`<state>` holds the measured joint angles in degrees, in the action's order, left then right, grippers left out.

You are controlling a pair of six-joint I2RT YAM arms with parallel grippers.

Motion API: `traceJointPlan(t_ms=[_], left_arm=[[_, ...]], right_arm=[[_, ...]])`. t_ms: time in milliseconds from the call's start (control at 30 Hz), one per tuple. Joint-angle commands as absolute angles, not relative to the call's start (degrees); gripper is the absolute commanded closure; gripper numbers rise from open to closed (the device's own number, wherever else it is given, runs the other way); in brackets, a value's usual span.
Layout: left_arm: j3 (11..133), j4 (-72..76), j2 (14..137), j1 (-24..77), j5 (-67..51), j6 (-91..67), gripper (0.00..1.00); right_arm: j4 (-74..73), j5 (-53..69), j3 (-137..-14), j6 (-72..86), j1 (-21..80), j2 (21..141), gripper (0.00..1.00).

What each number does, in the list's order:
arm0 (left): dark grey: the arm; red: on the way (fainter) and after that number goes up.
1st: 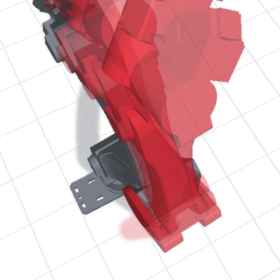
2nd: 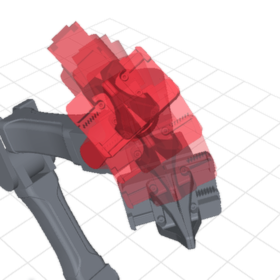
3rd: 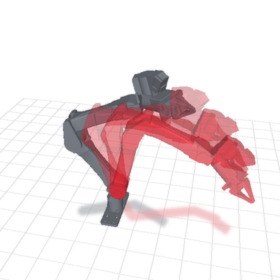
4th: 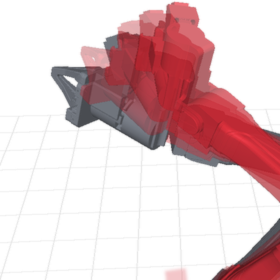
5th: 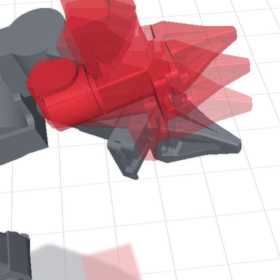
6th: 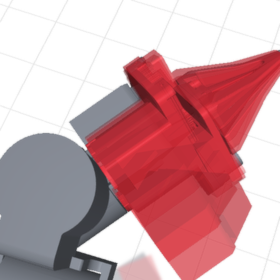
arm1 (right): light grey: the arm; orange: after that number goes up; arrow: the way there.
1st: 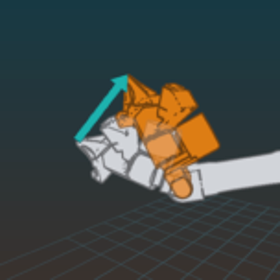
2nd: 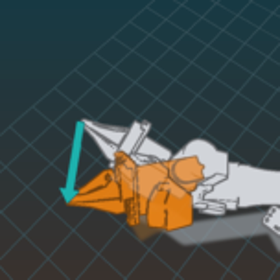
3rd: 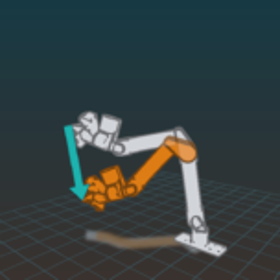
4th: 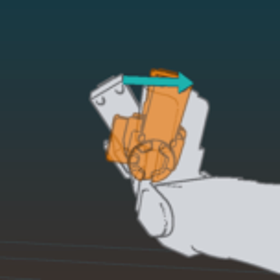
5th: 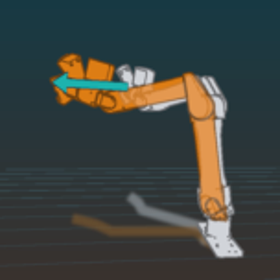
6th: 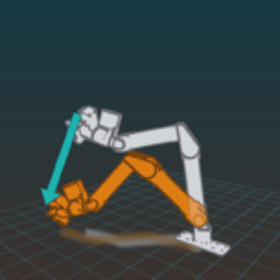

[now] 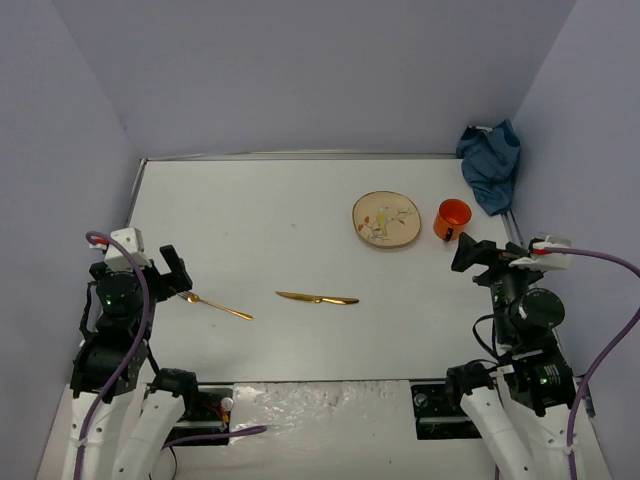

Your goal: Set the dinner table for one person

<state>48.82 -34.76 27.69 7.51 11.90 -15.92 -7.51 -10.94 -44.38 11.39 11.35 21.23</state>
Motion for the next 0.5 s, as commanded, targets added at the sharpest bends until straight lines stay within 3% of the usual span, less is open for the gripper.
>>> traceJointPlan(t_ms=[0, 167, 467], left_arm=[[49.7, -30.0, 28.8, 8.4, 12.0, -18.3, 0.03], [54.4, -30.1, 34.5, 8.5, 10.4, -20.0, 0.03], [68.0, -29.6, 52.4, 8.6, 4.9, -18.7, 0.03]], right_arm=[[-2.4, -11.5, -49.7, 15.3, 11.8, 30.0, 0.00], [-1.9, -16.0, -59.6, 23.9, 11.8, 49.0, 0.00], [3.5, -22.2, -80.0, 17.7, 9.7, 85.0, 0.00]])
